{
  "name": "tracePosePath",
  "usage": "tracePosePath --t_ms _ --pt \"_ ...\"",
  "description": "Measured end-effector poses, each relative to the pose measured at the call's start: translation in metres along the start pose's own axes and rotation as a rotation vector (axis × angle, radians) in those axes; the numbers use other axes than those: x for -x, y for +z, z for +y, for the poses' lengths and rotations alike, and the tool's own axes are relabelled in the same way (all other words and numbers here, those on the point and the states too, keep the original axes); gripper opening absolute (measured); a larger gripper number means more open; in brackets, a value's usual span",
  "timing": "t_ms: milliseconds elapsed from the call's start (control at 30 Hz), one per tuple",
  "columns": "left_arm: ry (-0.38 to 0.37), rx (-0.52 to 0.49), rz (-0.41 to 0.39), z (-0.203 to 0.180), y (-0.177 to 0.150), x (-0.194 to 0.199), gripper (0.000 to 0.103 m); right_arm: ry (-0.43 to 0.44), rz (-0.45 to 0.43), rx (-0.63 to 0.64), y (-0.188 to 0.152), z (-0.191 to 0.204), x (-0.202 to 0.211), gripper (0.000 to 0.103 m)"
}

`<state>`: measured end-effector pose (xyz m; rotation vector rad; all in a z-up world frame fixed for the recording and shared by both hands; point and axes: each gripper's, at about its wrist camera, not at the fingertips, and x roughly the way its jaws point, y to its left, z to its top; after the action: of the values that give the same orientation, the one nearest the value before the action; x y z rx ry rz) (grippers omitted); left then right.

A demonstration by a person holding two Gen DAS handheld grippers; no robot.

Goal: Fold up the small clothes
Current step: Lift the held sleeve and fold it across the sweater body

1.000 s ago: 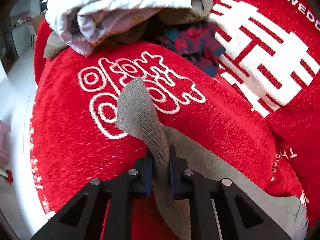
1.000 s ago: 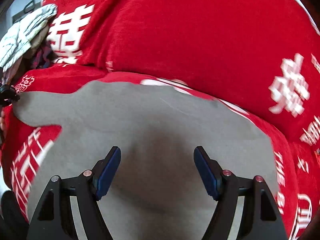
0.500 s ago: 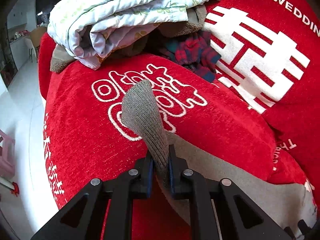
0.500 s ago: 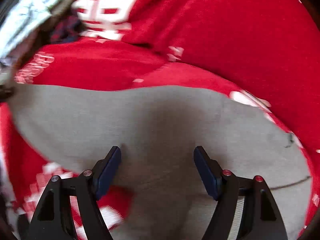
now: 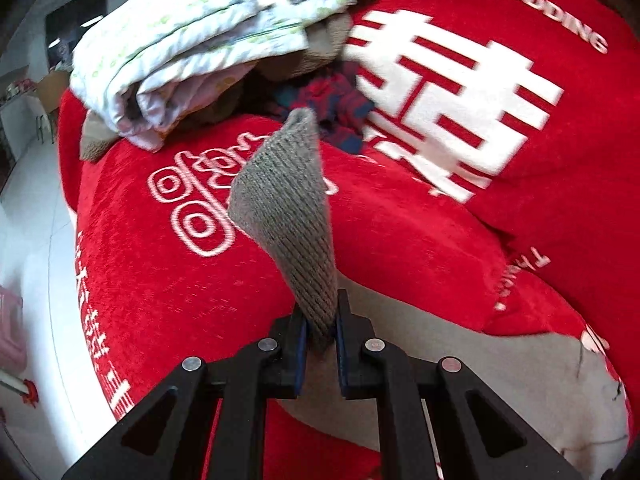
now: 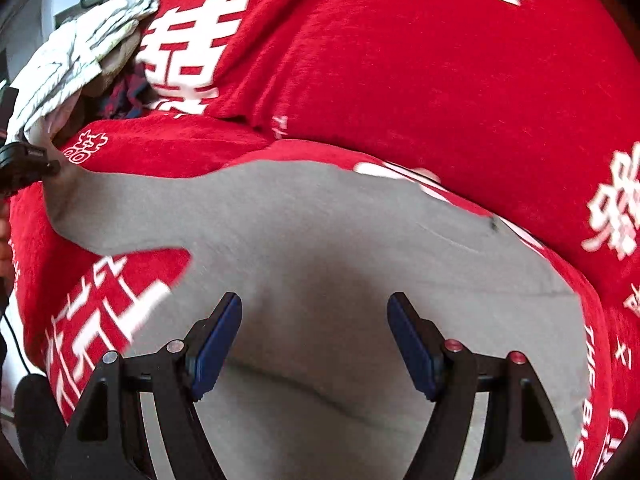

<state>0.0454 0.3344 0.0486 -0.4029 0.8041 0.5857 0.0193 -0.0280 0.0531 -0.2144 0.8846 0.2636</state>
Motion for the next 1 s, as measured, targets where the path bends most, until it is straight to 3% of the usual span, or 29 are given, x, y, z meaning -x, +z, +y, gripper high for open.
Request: tracePosePath --t_ms 233,500,1000 --pt "-0.050 -0.085 0.021 -0.051 -0.020 0.014 0.013 -0.004 0.011 -0.063 -0.030 -0.036 0.013 0.078" --pt "-0.066 -0.165 0.039 -0.102 -0.046 0.026 0.013 0.079 0.027 -0.059 -0.068 -0.058 0.015 0.078" --pt "-0.128 -0.303 0.067 -0.187 -0.088 0.058 0.013 0.086 0.004 -0.079 -0.097 -0.096 0.022 0.078"
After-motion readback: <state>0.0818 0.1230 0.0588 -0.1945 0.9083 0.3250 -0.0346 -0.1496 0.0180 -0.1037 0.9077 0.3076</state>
